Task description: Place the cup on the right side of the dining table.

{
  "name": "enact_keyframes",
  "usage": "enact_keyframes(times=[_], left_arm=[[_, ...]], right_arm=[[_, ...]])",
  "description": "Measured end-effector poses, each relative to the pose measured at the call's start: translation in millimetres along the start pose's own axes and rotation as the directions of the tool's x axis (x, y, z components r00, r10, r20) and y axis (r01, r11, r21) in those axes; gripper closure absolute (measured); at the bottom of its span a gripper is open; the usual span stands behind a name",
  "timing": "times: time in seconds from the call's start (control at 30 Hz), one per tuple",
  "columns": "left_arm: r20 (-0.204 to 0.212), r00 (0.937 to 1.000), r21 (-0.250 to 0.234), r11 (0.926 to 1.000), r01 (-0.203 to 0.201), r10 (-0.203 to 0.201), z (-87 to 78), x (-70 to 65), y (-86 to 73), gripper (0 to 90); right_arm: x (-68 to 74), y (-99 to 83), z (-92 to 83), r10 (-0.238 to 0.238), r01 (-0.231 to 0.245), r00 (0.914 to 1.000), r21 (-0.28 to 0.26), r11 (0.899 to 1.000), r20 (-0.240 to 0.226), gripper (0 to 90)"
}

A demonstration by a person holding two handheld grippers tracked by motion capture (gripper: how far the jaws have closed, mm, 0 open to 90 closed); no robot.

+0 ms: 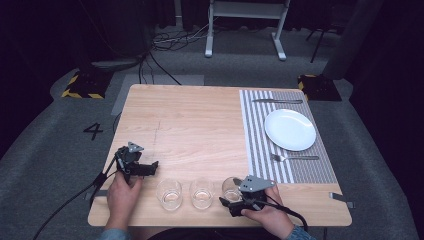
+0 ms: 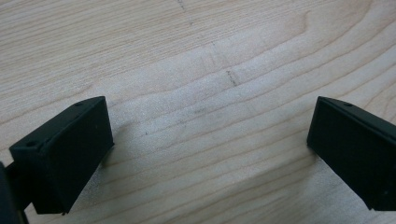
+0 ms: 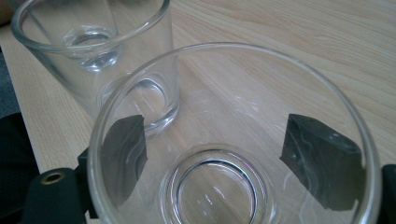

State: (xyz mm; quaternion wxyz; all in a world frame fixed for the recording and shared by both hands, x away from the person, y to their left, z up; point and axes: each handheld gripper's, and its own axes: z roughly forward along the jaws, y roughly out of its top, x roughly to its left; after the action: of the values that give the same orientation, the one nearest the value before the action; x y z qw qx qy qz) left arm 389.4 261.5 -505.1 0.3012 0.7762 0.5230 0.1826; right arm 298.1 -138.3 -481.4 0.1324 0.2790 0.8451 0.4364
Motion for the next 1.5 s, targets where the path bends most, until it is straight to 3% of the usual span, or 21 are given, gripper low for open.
enact_keyframes(times=[0.2, 0.67, 1.5], left_arm=[[0.000, 1.0000, 0.000, 1.0000, 0.000, 0.000, 0.0, 0.0, 0.0, 0.4], [0.000, 1.0000, 0.000, 1.0000, 0.000, 0.000, 0.0, 0.0, 0.0, 0.4], [0.000, 1.0000, 0.000, 1.0000, 0.001, -0.001, -0.9, -0.6, -1.2, 0.4]], right_arm=[[-0.1, 1.5, -2.1, 0.024, -0.024, 0.9997, 0.008, 1.000, -0.004, 19.7], [-5.0, 15.6, -17.1, 0.024, -0.024, 0.9997, -0.009, 1.000, 0.000, 19.7], [-34.3, 76.6, -37.9, 0.006, -0.005, 0.9994, -0.030, 1.000, 0.033, 19.7]])
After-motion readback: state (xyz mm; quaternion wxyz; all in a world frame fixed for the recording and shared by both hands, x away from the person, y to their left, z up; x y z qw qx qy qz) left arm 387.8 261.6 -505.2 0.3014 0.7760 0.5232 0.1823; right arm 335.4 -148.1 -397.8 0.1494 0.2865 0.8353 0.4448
